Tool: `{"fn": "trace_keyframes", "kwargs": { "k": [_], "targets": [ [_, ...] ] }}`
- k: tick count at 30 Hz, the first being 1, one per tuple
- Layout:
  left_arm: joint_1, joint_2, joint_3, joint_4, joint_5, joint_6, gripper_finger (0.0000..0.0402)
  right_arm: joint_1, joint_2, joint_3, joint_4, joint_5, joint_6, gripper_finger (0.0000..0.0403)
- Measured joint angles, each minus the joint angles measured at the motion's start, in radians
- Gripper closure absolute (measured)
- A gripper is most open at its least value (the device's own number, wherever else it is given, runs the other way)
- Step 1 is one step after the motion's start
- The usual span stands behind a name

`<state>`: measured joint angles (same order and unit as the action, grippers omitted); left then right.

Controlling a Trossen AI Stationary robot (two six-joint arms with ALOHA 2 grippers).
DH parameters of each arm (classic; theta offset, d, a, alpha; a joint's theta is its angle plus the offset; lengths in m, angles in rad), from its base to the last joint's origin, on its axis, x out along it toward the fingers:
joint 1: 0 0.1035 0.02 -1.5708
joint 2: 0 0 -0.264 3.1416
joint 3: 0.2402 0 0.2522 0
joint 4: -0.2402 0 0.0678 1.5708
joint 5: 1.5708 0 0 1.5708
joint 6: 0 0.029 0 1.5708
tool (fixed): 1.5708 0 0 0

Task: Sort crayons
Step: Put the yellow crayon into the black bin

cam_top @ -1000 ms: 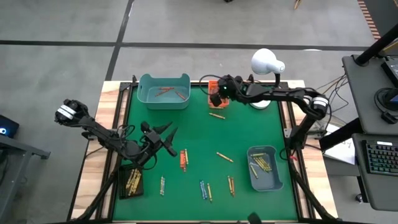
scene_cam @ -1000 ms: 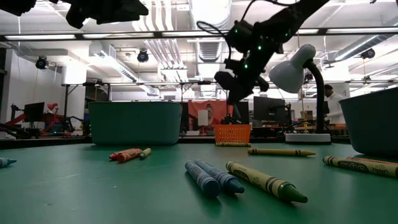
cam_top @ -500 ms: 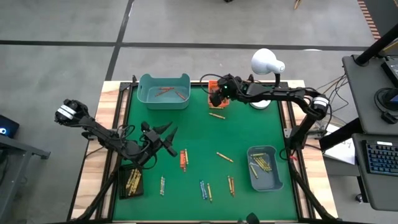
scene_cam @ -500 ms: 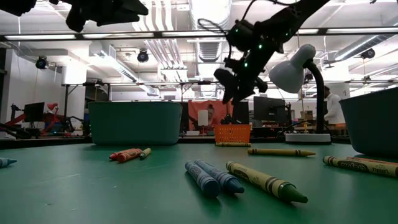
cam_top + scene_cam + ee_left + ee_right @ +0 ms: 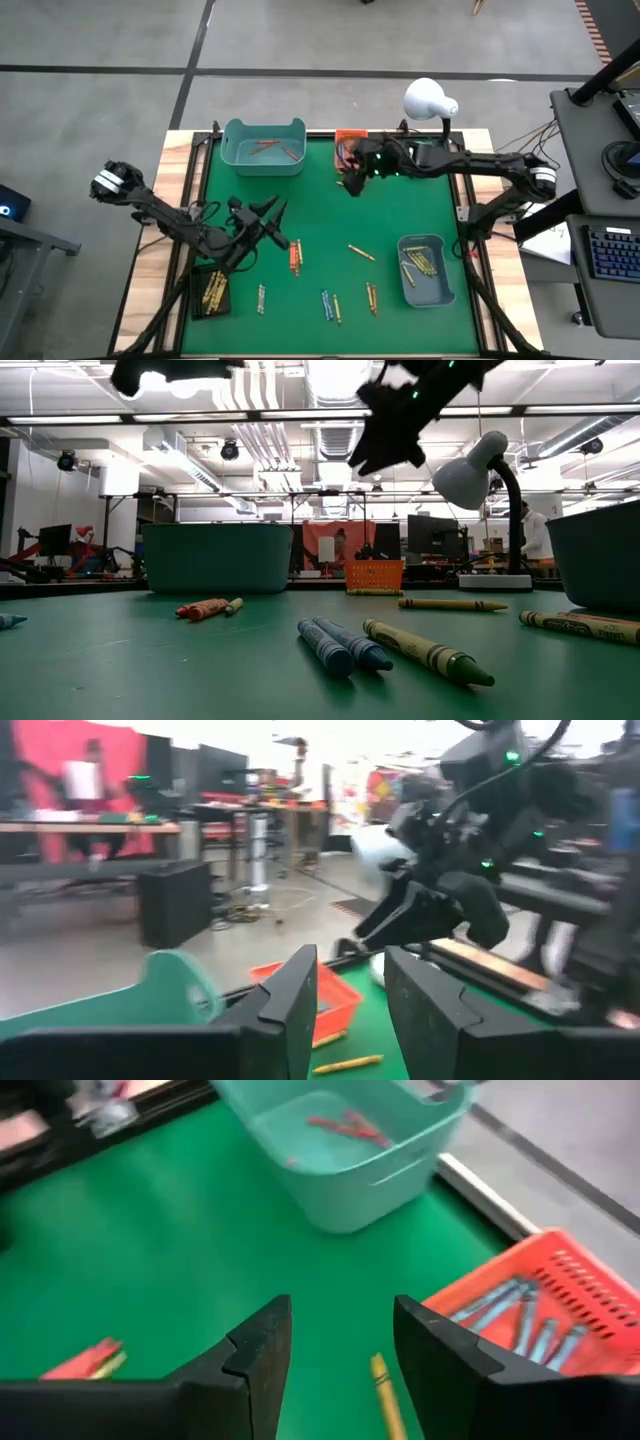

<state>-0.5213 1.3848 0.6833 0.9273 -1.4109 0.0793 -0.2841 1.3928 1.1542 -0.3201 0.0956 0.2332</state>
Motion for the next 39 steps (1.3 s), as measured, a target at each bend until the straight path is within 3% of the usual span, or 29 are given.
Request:
{"fn": "trace_keyframes", "kwargs": {
  "k": [5,9,12,15,20,23,27,39],
  "targets": [
    [0.000,0.026,0.050,-0.123,0.119,-0.040,0.0306,0.107,-0.045,0.000,-0.087,0.000,-0.006,0.0247],
    [0.006,0.025,0.083,-0.338,0.272,-0.161,0.0307,0.195,-0.049,0.000,-0.156,0.000,0.042,0.0250],
    [0.018,0.023,0.123,-0.573,0.404,-0.314,0.0307,0.257,-0.034,0.000,-0.203,-0.002,0.099,0.0247],
    [0.032,0.021,0.194,-0.894,0.468,-0.509,0.0307,0.303,-0.005,0.000,-0.257,-0.024,0.170,0.0243],
    [0.042,0.027,0.330,-1.430,0.522,-0.822,0.0306,0.355,0.068,0.000,-0.331,-0.052,0.237,0.0236],
    [0.035,0.028,0.380,-1.620,0.534,-0.920,0.0306,0.382,0.110,0.000,-0.381,-0.055,0.276,0.0232],
    [0.028,0.027,0.406,-1.698,0.539,-0.932,0.0306,0.414,0.171,0.000,-0.408,-0.071,0.318,0.0230],
    [0.031,0.027,0.404,-1.674,0.510,-0.927,0.0306,0.441,0.339,0.054,-0.407,-0.103,0.356,0.0233]
  ]
}}
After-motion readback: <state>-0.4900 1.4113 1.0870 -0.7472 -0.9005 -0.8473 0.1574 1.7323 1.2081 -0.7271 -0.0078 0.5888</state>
